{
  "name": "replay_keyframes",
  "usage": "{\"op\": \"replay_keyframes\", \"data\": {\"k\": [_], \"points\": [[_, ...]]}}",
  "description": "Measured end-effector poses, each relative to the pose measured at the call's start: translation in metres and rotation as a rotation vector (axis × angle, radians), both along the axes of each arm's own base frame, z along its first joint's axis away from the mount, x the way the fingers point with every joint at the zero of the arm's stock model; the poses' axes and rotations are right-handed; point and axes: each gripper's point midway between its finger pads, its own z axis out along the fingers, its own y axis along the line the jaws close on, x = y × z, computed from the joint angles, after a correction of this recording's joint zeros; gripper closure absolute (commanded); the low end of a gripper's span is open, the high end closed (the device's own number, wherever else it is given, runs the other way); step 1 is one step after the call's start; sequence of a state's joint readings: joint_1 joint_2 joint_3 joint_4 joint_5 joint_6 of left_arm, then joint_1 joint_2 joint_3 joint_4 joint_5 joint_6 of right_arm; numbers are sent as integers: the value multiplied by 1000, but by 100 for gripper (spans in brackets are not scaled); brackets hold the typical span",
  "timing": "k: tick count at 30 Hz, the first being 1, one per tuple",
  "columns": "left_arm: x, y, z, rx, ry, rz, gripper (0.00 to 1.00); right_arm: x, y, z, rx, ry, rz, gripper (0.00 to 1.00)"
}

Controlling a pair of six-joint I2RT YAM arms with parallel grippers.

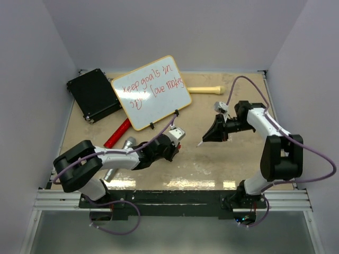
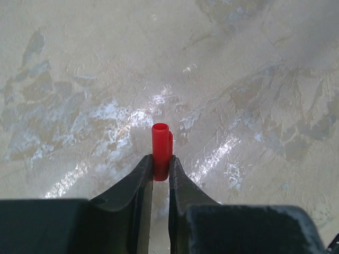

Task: Write a sentence on the whiteboard
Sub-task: Close the whiteboard marker at the center of the board.

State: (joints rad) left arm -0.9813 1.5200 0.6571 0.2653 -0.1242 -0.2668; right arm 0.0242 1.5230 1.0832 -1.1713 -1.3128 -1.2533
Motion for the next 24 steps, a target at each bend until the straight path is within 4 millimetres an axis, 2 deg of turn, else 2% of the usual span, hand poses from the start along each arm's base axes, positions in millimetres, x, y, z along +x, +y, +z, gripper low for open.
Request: {"op": "replay_keyframes", "data": {"k": [4,11,20,24], "points": [[-2,-10,-10,-11,-67,-60,100,-2,10,-17,49,89,37,100],[-11,-24,-21,-27,-145,-149,100,-1,17,-28,81,150,58,100],[-19,-25,-25,-51,-179,-174,100,16,18,-22,66,96,65,100],[-20,-22,-24,-63,-191,-169,100,33,14,-31,-47,20,6,100]]}}
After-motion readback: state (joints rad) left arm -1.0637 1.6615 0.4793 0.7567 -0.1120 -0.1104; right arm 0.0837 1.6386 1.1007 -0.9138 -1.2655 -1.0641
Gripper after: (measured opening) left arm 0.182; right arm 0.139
